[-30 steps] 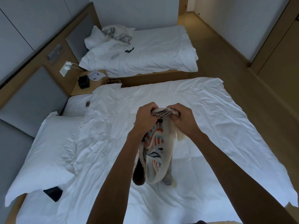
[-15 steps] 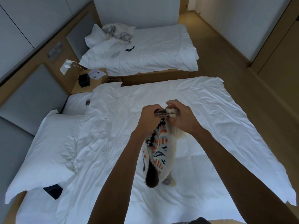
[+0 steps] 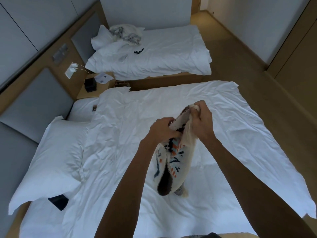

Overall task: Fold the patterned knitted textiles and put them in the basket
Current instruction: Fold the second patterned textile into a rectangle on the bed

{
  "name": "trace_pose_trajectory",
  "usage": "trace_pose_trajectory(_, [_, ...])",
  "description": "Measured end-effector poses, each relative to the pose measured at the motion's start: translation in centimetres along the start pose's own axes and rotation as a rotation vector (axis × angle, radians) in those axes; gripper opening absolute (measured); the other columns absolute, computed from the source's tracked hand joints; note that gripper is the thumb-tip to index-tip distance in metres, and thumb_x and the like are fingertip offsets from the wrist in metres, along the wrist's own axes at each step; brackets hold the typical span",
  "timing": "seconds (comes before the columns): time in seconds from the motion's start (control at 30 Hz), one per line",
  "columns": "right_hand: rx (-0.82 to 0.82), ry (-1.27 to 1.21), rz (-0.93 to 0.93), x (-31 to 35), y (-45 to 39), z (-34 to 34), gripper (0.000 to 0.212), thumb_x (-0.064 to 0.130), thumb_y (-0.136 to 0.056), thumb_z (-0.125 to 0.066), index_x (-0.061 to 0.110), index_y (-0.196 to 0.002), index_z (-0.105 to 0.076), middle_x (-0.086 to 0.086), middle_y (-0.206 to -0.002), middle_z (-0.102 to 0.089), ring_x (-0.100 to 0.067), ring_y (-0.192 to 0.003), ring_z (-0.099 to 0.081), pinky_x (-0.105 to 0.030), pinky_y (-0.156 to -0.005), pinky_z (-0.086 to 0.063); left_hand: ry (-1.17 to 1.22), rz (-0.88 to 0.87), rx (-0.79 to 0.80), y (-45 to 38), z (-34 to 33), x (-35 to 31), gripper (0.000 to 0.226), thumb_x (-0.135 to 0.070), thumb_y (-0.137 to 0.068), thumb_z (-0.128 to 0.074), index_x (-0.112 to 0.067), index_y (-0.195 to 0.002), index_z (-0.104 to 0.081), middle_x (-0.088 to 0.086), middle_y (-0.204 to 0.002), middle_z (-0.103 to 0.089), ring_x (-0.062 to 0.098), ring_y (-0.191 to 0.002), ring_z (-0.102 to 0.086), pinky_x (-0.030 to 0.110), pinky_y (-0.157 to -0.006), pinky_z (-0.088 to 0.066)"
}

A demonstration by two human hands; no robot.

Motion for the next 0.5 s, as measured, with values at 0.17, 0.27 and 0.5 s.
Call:
trace_pose_trajectory(0.17, [-0.089, -0.046, -0.016, -0.2, -0.3, 0.6, 0.007, 0.007, -0.1, -0.046, 0.007, -0.102, -0.053, 0.013, -0.081, -0.054, -0.001, -0.069, -0.049, -0.017, -0.062, -0.041, 0.148, 0.267, 0.108, 1.8, -4.6, 4.3, 0.085, -0.068, -0.056, -0.082, -0.03, -0.127, -0.054, -0.014, -0.116, -0.062, 0.016, -0.111, -0.061, 0.035, -0.092, -0.052])
trace_pose_trajectory(0.27, [-0.139, -0.054, -0.044, -0.1, -0.2, 0.7, 0.01, 0.004, -0.098, -0.047, 0.006, -0.104, -0.055, 0.012, -0.082, -0.055, 0.002, -0.068, -0.05, -0.014, -0.062, -0.042, 0.143, 0.31, -0.029, 3.6, -7.8, 5.5, 0.101, -0.079, -0.061, -0.071, -0.027, -0.142, -0.041, -0.009, -0.132, -0.055, 0.016, -0.119, -0.056, 0.035, -0.096, -0.047])
trace_pose_trajectory(0.5, [-0.228, -0.105, -0.125, 0.7, -0.4, 0.9, 0.01, 0.003, -0.093, -0.051, 0.005, -0.099, -0.06, 0.007, -0.077, -0.057, 0.004, -0.064, -0.052, -0.01, -0.059, -0.043, -0.121, 0.517, 0.163, 3.7, -10.3, 5.5, 0.073, -0.077, -0.071, -0.051, -0.012, -0.102, -0.062, 0.003, -0.085, -0.07, 0.025, -0.074, -0.071, 0.032, -0.073, -0.058])
Point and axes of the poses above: each hand's wrist, its own y-axis away from the middle knuckle, its own z-axis out of the back of the hand, x = y × z, the point moved 1 cm from there along -y, towards the middle knuckle
